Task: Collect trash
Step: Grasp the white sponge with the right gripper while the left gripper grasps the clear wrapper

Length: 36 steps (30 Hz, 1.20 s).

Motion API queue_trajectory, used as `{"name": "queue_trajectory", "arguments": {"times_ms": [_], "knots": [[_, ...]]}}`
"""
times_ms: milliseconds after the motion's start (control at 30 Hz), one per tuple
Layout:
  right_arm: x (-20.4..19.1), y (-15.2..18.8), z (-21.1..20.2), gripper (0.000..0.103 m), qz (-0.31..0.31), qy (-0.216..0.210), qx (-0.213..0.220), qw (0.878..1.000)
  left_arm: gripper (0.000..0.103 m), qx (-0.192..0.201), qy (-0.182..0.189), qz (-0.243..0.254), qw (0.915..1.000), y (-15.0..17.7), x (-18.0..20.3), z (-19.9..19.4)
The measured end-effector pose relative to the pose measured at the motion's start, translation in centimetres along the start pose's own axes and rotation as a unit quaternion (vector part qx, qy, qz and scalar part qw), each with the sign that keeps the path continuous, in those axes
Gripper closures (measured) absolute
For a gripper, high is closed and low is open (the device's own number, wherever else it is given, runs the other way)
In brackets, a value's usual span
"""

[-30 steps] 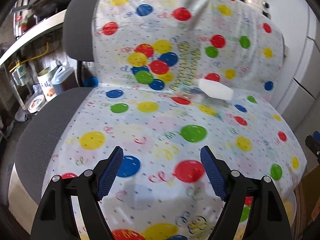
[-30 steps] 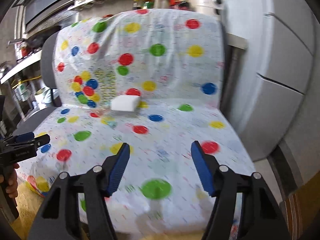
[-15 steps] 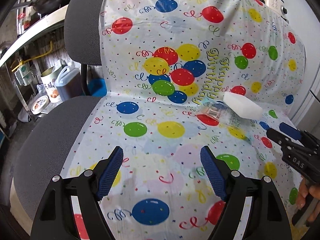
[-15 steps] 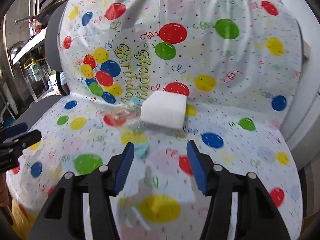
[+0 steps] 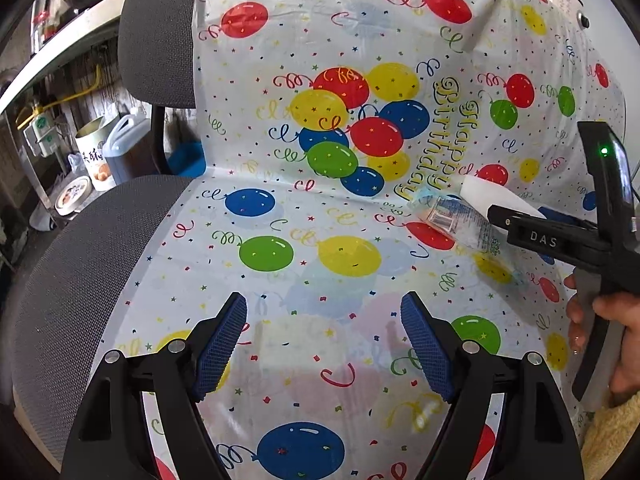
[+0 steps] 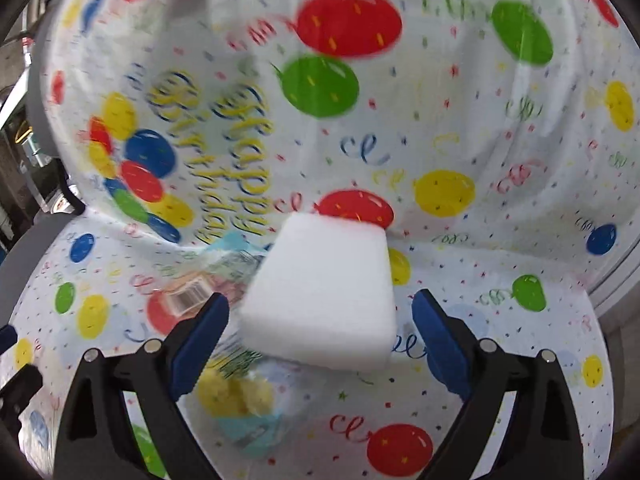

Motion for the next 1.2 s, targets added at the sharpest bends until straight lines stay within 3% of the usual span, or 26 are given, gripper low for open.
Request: {"name": "queue_trajectory", "arguments": {"times_ms": [100,333,533,767,833,867,933,1033,1200], "knots": [[0.5,1.2,-0.1,0.036,0.008,-0.015,-0.027,0.999,0.023,-0.001,-0.002,-0.002,1.0,0.1,-0.2,-0.1],[-0.3,5.5,-5.3,0.037,-0.03,-0.05,-0.055,0.997,0.023,0.001,0.004,-0.01,0.9999,0.6,-0.1,-1.2],[-1.7,9.9,-9.3,0.036,-0.041,-0.072,-0.056,0.995,0.023,-0.009,0.015,0.003,0.9998,2.7,1.2,-2.6],[-3.3,13.9,-13.2,0.036,-0.022,-0.119,-0.056,0.991,0.024,-0.009,-0.012,0.019,0.9997,4.9,0.5,-4.4],[-2.7,14.1,-14.7,0.036,-0.022,-0.108,-0.029,0.994,0.024,-0.004,-0.027,0.028,0.9993,4.9,0.2,-4.5],[-2.2,14.0,-15.3,0.036,-0.025,-0.082,-0.009,0.996,0.025,-0.004,-0.043,0.03,0.9986,4.9,0.0,-4.6],[-0.7,13.7,-16.6,0.036,-0.03,-0.025,0.038,0.998,0.025,0.002,-0.042,0.028,0.9987,5.0,-0.2,-5.4],[1.1,13.8,-18.2,0.036,-0.024,-0.004,0.069,0.997,0.025,0.008,-0.017,0.027,0.9995,5.5,0.2,-7.3],[3.5,15.4,-18.8,0.036,-0.009,0.005,0.077,0.997,0.024,-0.014,0.062,0.034,0.9974,8.2,2.9,-8.3]]}}
Point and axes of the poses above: each gripper's, at about its wrist camera, not at the fingertips, and z roughly the way its jaws point, x to its right, y to its underside, the point moved 6 cm from there along z, roughly the way its jaws point, and after that the axes turned 8 degrees about y, right-handed, at the moved point
